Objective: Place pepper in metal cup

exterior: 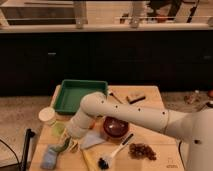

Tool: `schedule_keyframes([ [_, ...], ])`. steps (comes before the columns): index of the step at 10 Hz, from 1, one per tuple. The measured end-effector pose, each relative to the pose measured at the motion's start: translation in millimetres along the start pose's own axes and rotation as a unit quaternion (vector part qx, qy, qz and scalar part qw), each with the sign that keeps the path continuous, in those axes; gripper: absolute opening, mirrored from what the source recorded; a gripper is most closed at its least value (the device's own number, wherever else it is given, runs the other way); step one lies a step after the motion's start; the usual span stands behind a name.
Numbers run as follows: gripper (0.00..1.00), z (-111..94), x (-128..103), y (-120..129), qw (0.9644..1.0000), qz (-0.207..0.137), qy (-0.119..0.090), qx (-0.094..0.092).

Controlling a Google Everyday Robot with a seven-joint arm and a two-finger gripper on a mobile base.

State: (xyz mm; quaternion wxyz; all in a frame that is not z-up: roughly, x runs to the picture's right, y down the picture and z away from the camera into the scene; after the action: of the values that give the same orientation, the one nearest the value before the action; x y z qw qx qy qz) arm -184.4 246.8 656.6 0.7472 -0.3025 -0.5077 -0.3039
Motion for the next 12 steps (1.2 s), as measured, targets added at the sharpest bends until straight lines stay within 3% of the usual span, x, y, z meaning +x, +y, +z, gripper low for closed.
schedule_keyframes([
  [2,0.01,0.3,1.2,0.6,0.9998,0.004,-0.018,0.005],
  [4,0.02,1.0,0.5,0.8,0.9997,0.007,-0.022,0.003],
  [9,0.47,-10.4,4.5,8.3,0.9992,0.029,-0.019,0.017],
  [12,0.77,-11.7,7.0,6.4,0.9985,0.031,-0.031,0.032],
])
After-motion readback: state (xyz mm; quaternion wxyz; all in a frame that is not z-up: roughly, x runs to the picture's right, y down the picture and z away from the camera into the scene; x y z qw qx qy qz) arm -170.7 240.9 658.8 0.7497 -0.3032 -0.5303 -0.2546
